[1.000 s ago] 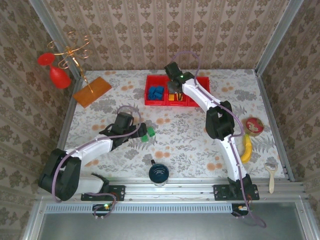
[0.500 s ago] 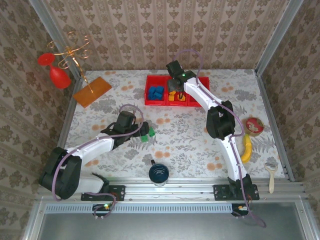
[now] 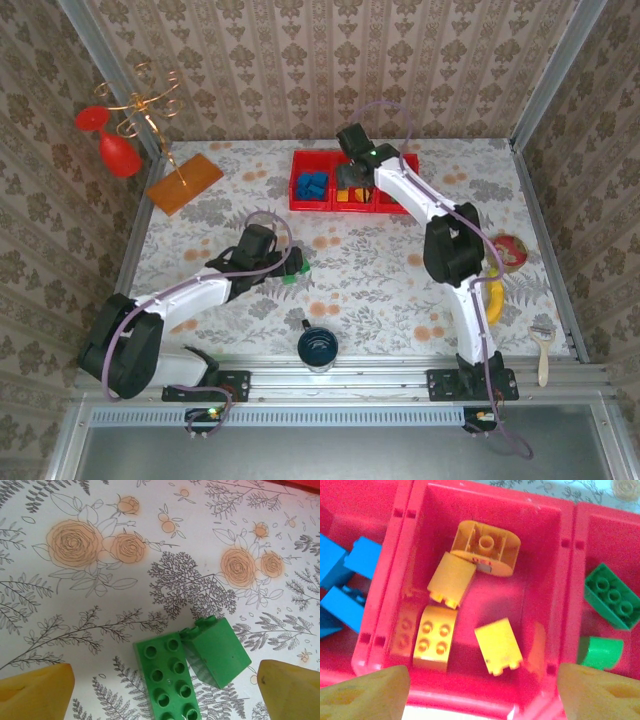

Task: Sort the legos into containers by color
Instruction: Pick up the lego from the center of the table.

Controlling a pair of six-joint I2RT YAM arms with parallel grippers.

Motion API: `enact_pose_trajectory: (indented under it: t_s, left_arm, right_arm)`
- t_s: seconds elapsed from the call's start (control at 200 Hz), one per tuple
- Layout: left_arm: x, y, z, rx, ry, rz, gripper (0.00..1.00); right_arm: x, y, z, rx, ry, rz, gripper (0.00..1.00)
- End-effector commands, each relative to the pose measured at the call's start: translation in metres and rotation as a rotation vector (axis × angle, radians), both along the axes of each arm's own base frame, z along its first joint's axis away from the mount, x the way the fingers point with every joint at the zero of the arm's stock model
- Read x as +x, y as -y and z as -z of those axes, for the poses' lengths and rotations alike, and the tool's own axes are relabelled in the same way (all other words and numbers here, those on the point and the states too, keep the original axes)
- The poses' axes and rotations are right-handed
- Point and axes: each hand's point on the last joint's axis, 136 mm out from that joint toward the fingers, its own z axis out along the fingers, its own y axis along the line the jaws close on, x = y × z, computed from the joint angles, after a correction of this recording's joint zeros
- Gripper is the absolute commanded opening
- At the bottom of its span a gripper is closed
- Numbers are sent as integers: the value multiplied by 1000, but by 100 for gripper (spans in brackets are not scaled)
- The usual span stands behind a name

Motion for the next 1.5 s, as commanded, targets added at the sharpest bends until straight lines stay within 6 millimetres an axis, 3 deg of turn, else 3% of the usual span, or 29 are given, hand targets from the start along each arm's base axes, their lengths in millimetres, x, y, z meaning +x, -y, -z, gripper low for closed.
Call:
enact_pose_trajectory:
  t_s: [0.0, 0.38, 0.63, 0.95, 1.365, 1.5]
  left_arm:
    - [-9, 5, 7, 17, -26, 31, 93]
    - [-31, 10, 34, 166, -105, 96, 83]
    - [-31, 19, 47, 228, -136, 132, 77]
    - [-28, 21, 62, 284, -175, 138, 67]
    - [-21, 20, 66, 320, -173, 112, 58]
    - [-14, 21, 66, 317, -159, 95, 59]
  right_arm:
    - [-16, 0, -31, 68, 46, 32, 81]
    - [-77, 15, -28, 145, 39, 88, 94]
    - [-98, 19, -22, 136, 34, 107, 100]
    - [-105, 23, -27, 143, 49, 127, 100]
    - [-103, 22, -32, 157, 60, 127, 100]
    - [-104, 21, -29, 157, 53, 128, 100]
